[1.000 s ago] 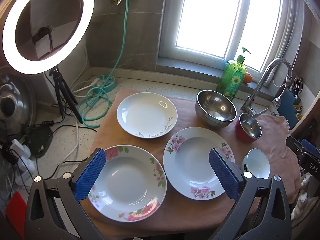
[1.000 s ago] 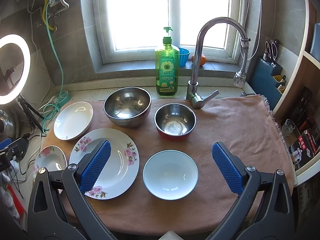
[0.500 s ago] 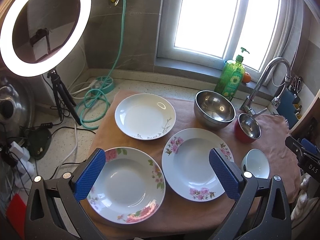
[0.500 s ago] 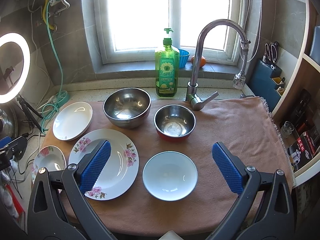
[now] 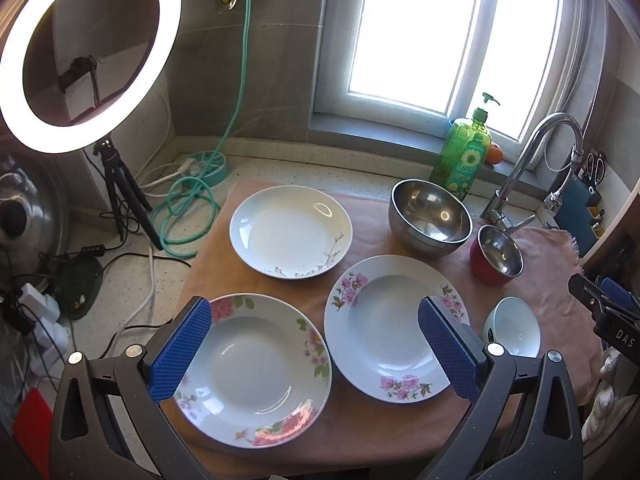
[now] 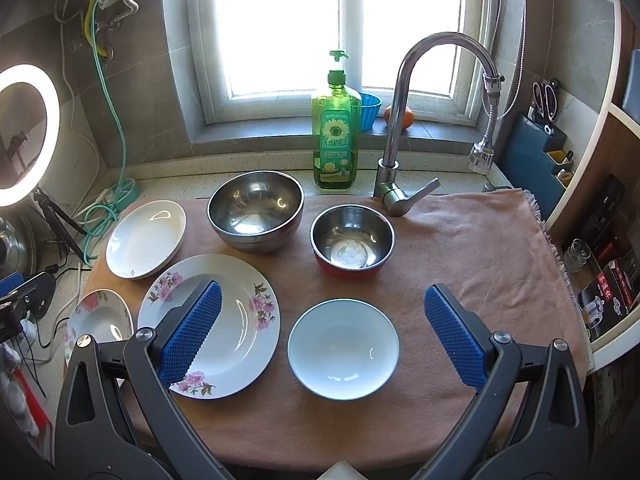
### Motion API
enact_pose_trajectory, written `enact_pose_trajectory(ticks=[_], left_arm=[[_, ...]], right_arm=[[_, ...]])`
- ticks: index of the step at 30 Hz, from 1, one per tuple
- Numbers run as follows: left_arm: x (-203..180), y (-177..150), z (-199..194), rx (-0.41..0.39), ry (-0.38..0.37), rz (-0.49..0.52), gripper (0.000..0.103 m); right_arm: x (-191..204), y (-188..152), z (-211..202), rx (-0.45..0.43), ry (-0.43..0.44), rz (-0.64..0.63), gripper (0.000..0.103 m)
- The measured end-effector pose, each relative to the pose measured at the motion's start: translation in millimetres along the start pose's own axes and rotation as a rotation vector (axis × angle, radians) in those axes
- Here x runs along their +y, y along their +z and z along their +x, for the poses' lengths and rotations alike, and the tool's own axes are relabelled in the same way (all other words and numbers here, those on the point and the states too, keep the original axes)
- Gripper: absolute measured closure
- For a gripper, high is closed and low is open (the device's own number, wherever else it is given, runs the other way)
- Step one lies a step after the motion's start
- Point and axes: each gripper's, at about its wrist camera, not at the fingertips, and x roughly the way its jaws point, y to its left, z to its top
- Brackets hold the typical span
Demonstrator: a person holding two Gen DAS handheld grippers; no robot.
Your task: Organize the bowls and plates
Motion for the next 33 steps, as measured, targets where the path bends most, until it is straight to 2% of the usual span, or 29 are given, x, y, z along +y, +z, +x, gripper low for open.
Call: enact_pose_trajectory(ticks=[33], left_arm=[[0.7,0.9,4.5,0.006,-0.011,0.003,0.001]], right_arm=[[3.2,0.4,4.3,0.011,0.001,0.001,0.0]])
